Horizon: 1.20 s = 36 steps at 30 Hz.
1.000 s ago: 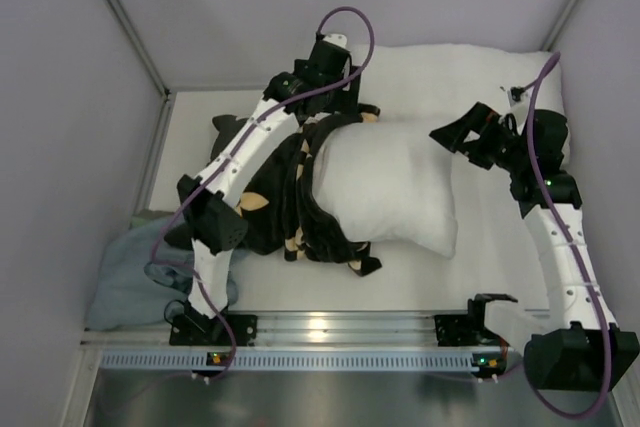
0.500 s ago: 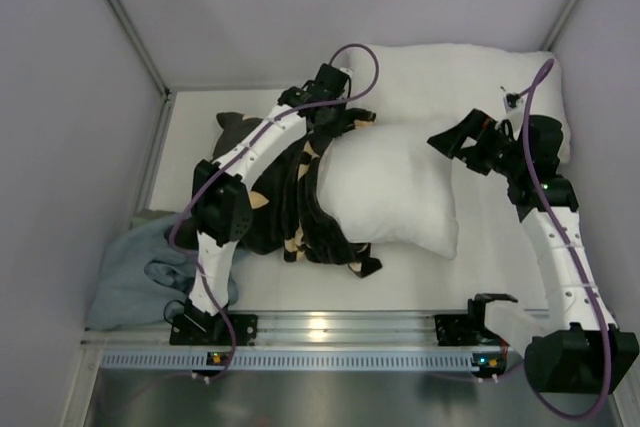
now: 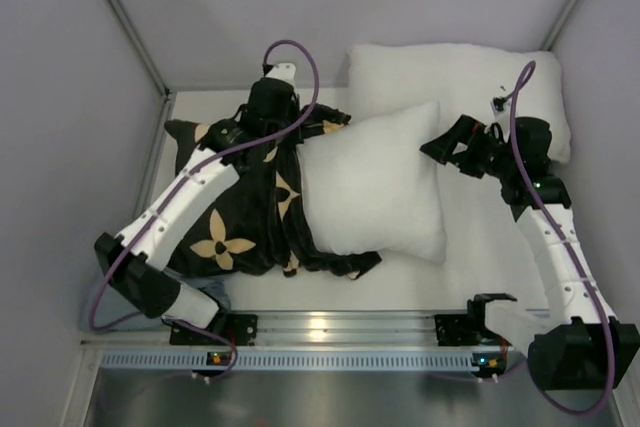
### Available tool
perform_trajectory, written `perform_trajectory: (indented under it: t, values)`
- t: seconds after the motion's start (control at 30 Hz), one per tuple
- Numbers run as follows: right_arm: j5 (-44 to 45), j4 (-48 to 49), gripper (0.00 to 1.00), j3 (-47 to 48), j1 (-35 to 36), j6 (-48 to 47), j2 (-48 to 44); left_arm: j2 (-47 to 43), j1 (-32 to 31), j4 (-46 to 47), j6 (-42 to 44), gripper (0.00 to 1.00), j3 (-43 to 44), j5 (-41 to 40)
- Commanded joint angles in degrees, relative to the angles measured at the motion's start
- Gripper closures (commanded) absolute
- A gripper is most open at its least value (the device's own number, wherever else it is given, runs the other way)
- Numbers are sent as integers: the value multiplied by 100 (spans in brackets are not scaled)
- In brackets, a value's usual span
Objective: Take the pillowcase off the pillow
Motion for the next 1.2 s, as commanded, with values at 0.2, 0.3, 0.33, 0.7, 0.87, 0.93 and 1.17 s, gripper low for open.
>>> perform_trajectory:
  t: [0.2, 0.3, 0.33, 0.7, 0.87, 0.93, 1.17]
  values:
    - [-54, 204, 1, 893, 654, -697, 597, -2054, 3, 760, -426, 100, -1326, 721]
    - [-142, 327, 0, 1087, 795, -758, 729, -2274, -6, 769, -479, 100, -1599, 836]
    - [-151, 415, 1, 1105, 830, -776, 712, -2318, 3, 760, -488, 100, -1644, 853]
    - [-18, 977, 1, 1080, 830, -583, 1168, -2776, -6, 752, -602, 100, -1829, 1204]
    - [-730, 1637, 9, 851, 1066, -117, 1283, -2767, -15, 760, -637, 100, -1873, 1258]
    - [-731, 1655, 61, 675, 1329, -47, 1239, -2767, -15, 760, -664, 100, -1846, 1267]
    - [-30, 1550, 100, 191, 1761, 516, 677, -2312, -24, 769, -637, 100, -1530, 480]
